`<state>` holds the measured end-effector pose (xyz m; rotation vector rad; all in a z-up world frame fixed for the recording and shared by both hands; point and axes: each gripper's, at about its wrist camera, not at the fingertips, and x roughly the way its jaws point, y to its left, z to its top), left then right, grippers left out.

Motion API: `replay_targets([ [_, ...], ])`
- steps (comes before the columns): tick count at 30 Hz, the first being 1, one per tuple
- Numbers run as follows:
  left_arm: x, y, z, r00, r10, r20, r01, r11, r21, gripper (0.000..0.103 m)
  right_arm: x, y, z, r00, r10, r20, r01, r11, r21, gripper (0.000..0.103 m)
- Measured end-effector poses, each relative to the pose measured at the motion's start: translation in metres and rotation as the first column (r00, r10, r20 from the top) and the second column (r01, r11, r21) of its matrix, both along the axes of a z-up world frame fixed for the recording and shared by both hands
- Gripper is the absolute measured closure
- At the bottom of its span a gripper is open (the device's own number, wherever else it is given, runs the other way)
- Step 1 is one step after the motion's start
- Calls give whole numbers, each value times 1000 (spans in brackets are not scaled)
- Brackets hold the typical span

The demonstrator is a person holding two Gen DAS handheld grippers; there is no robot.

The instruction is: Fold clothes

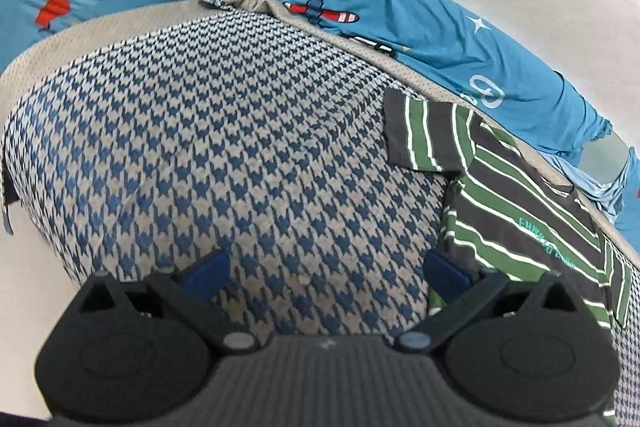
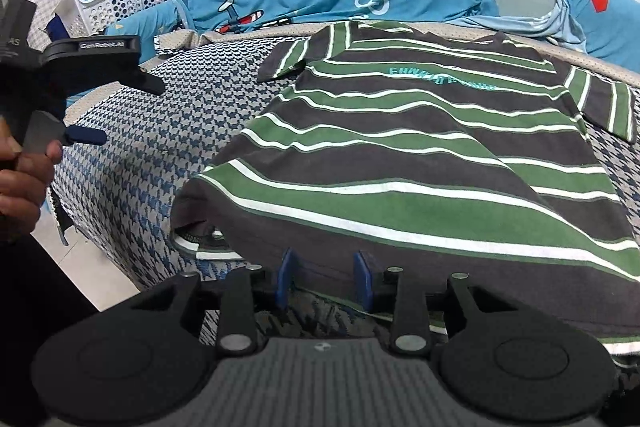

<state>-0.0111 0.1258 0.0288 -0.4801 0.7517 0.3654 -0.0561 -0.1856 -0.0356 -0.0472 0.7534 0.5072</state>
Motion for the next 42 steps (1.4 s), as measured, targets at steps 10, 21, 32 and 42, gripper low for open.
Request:
replay_targets([
  [10, 1, 1, -5, 1000, 10, -11, -10, 1000, 7, 0, -1, 7, 2, 998, 60, -13, -59, 998, 35, 70],
  [21, 4, -3, -7, 1000, 2, -21, -2, 1000, 23, 0, -6, 39, 9, 979, 202, 27, -203, 978, 46, 70],
  [32, 4, -3, -11, 1000, -7, -25, 8, 999, 33, 0, -13, 70, 2, 952, 303, 34, -304, 952, 24, 70],
  [42, 4, -2, -12, 999, -11, -32, 13, 998, 57, 0, -12, 93, -10, 949, 301, 90, -296, 953, -71, 88],
])
